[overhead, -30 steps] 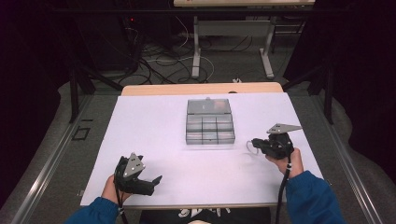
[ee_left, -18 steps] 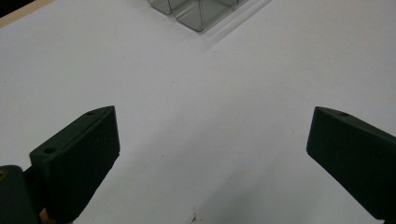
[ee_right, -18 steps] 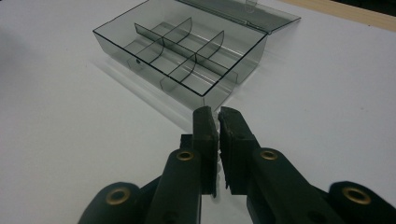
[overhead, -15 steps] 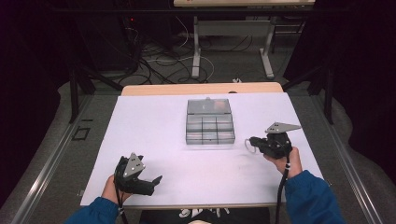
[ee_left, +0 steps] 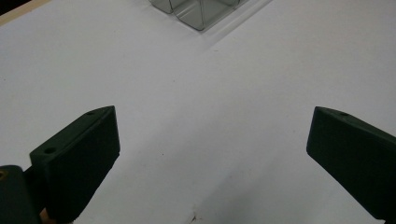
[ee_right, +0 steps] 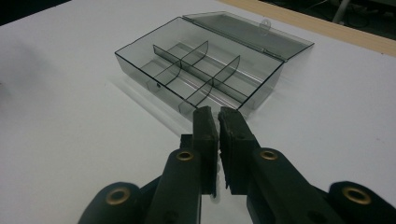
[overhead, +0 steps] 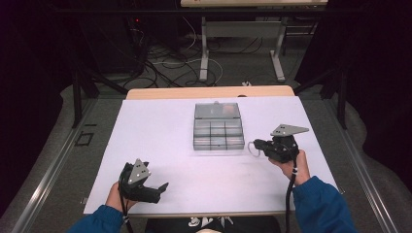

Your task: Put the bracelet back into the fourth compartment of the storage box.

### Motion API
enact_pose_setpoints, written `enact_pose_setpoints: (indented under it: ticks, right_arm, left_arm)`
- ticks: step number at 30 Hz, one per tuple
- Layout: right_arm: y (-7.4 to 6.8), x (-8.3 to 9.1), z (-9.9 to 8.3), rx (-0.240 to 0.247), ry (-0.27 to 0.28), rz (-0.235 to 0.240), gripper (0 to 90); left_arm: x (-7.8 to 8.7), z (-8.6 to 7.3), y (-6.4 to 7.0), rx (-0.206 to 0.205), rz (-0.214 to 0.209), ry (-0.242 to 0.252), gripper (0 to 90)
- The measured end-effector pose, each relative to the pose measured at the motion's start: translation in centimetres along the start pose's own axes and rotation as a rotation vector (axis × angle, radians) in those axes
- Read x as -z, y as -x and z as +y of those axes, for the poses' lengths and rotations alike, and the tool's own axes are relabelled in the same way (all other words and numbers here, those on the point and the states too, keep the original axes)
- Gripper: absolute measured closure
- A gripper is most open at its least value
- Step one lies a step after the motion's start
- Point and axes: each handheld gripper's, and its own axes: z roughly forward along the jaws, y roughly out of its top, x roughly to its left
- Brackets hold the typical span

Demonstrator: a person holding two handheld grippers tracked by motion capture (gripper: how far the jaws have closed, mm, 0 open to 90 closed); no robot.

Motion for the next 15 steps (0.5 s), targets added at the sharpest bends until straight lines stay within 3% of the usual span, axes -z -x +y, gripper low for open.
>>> enact_pose_setpoints:
  ticks: [8, 15]
  right_arm:
    - [-0.6, -0.6, 1.3, 0.025, 0.015, 0.010, 85.6]
    - [-1.1, -1.1, 2.3, 0.045, 0.036, 0.029, 85.6]
  left_arm:
    - [0.1, 0.0, -0.1, -0.014, 0.007, 0.000, 2.6]
    - [0.1, -0.1, 0.0, -0.002, 0.006, -0.003, 2.6]
